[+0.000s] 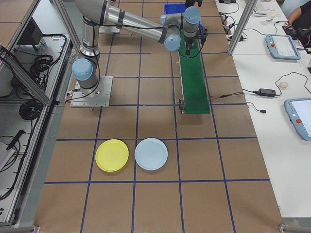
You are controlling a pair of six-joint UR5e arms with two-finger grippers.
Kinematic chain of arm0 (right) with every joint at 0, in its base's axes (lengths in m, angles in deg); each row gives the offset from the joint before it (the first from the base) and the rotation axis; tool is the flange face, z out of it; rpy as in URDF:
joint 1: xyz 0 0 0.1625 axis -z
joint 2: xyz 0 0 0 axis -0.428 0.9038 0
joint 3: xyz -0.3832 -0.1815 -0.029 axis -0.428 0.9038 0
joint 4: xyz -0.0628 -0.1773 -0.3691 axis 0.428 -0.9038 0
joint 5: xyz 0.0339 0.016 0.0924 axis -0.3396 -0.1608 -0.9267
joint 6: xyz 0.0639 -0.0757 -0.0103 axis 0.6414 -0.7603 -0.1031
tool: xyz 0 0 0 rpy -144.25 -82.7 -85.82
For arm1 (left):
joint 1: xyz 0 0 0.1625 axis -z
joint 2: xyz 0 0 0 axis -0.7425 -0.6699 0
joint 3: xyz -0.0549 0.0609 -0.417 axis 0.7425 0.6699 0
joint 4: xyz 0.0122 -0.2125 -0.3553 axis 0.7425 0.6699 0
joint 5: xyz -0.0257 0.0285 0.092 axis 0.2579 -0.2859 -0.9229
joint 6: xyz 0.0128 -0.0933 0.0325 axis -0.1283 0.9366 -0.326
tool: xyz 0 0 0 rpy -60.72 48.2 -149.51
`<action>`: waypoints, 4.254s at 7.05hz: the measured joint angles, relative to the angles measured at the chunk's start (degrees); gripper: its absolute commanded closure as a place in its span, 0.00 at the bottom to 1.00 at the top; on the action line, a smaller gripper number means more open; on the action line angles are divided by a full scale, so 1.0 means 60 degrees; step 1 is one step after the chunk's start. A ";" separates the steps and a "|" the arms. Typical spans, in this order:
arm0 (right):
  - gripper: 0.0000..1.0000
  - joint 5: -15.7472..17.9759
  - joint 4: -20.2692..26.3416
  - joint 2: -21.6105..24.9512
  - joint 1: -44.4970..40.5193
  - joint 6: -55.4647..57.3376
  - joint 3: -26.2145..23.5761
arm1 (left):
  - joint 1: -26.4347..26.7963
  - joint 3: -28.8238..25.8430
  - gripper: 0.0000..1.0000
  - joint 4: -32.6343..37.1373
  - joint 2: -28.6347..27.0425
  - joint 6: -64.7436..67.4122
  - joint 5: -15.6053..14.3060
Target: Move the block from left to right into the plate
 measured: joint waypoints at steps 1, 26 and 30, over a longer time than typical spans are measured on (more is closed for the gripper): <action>0.00 -0.0031 -0.0182 -0.0164 -0.0081 0.0162 0.0008 | -0.0003 0.0009 0.64 -0.0045 0.0091 0.0009 -0.0001; 0.48 0.4315 -0.0335 0.0030 0.4482 -1.0650 -0.0073 | 0.1090 0.0683 0.00 0.5795 0.6596 0.1442 -0.0611; 0.14 0.4356 -0.1061 0.0092 0.9420 -1.4558 -0.1673 | 0.1084 0.0786 0.00 0.6129 0.6816 0.1400 -0.0304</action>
